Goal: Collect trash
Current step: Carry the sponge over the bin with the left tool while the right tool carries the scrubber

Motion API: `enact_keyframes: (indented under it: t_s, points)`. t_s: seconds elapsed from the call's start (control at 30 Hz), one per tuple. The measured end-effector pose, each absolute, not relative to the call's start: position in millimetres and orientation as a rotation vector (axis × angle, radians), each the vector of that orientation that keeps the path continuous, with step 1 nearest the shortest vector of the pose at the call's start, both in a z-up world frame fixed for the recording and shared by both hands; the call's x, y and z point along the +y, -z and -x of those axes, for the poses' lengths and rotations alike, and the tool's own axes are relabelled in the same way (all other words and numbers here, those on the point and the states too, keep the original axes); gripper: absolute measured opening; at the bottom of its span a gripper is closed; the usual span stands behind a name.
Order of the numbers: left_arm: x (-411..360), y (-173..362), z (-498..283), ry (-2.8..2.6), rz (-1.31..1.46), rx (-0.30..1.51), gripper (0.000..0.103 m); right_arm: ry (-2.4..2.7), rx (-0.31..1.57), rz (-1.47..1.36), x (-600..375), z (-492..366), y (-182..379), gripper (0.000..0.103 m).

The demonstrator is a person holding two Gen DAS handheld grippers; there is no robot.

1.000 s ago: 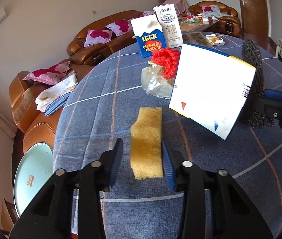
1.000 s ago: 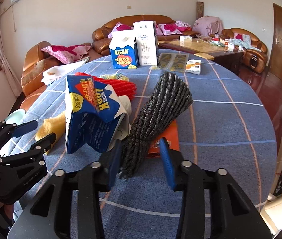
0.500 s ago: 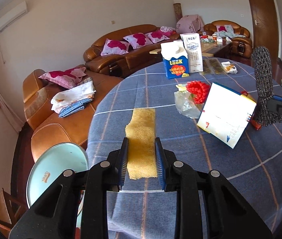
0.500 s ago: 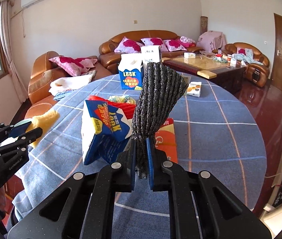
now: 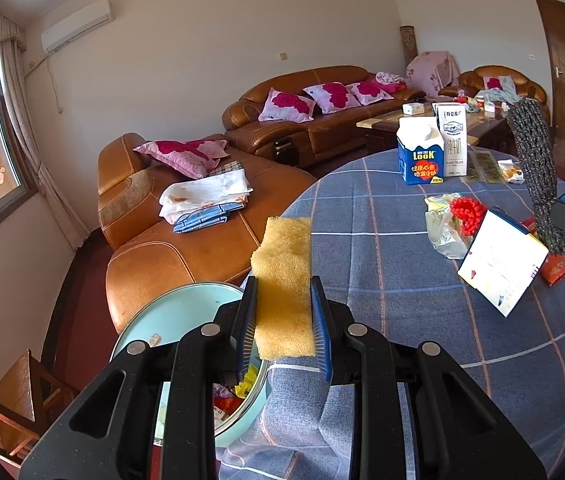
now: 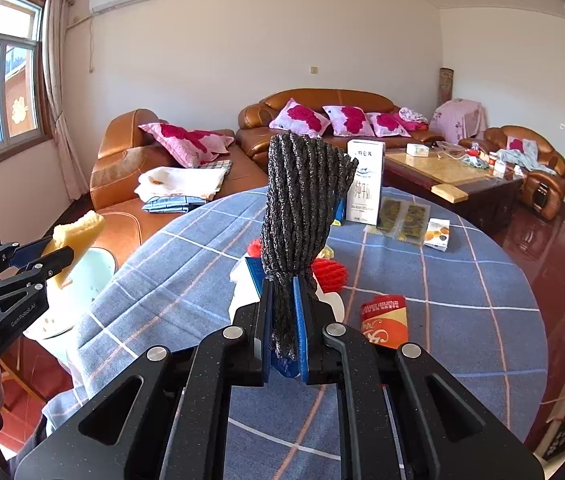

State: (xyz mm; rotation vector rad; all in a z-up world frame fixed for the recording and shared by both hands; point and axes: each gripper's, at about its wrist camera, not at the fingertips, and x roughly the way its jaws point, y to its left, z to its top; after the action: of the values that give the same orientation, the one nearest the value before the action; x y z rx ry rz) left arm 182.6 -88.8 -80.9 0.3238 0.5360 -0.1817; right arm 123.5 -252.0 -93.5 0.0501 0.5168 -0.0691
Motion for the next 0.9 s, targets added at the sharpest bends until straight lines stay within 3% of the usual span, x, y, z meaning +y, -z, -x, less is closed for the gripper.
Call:
enact_keyframes:
  t_s: [0.9]
  points:
    - [-45,72,-193,0.044,-0.317,0.535,0.025,-0.123,0.506,0.052,-200,-175,91,0.01]
